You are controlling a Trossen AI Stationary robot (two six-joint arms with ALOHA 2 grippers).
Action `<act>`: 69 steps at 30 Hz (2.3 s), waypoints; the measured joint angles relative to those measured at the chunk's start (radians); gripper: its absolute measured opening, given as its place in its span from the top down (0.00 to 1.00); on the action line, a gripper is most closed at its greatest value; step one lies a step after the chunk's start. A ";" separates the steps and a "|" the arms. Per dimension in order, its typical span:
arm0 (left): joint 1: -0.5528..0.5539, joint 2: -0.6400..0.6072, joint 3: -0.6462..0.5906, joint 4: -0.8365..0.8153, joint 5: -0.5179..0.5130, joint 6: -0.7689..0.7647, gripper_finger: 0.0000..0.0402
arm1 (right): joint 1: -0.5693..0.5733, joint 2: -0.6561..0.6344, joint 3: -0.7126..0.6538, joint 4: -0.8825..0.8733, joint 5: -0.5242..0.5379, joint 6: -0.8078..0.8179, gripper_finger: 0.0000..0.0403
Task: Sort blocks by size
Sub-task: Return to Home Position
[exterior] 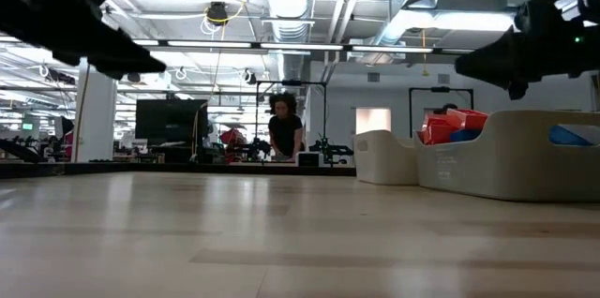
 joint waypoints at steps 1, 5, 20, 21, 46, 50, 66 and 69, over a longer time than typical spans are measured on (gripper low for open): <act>0.000 0.000 0.000 -0.017 0.000 -0.028 0.54 | 0.001 -0.017 0.000 -0.017 -0.007 -0.001 0.67; -0.019 -0.001 0.000 -0.072 0.034 -0.040 0.54 | 0.020 -0.087 0.000 -0.068 -0.012 -0.037 0.67; -0.062 -0.217 -0.051 -0.127 0.071 0.030 0.54 | 0.036 -0.137 -0.002 -0.073 -0.012 0.037 0.67; -0.062 -0.241 -0.070 -0.119 0.085 0.043 0.54 | 0.036 -0.137 -0.002 -0.073 -0.012 0.039 0.67; -0.025 -0.465 -0.194 -0.106 0.361 0.335 0.54 | 0.036 -0.137 -0.004 -0.077 -0.009 0.042 0.67; 0.007 -0.466 -0.194 -0.116 0.285 0.377 0.54 | 0.036 -0.137 -0.004 -0.078 -0.009 0.042 0.67; 0.065 -0.464 -0.196 -0.141 0.273 0.366 0.54 | 0.036 -0.137 -0.004 -0.078 -0.009 0.040 0.67; 0.065 -0.465 -0.197 -0.147 0.274 0.369 0.54 | 0.036 -0.137 -0.004 -0.078 -0.009 0.040 0.67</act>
